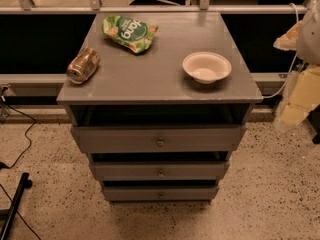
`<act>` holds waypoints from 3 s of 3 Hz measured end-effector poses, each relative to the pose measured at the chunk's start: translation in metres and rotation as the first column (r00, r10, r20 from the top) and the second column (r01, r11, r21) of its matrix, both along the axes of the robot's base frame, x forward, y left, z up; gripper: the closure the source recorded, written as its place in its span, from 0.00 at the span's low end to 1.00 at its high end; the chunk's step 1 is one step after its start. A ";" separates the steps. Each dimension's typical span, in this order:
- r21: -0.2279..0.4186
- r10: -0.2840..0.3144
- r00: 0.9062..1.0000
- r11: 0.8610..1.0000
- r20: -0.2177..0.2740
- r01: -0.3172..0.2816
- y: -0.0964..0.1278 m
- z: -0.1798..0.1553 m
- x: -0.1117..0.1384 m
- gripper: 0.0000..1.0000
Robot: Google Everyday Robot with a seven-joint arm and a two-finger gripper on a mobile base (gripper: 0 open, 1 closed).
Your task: Open top drawer
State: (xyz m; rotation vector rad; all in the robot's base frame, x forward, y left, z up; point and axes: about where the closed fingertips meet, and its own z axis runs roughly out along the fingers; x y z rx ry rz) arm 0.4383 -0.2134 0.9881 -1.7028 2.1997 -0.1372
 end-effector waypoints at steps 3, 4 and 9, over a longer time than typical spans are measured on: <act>-0.031 0.058 0.996 0.998 0.064 -0.056 0.010 -0.029 -0.006 0.00; -0.027 0.118 0.990 0.993 0.071 -0.116 0.019 -0.114 -0.013 0.00; 0.057 0.399 0.900 0.909 0.174 -0.414 0.063 -0.260 0.032 0.00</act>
Offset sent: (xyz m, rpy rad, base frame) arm 0.0023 0.0098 -0.0276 0.0412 0.0000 0.0638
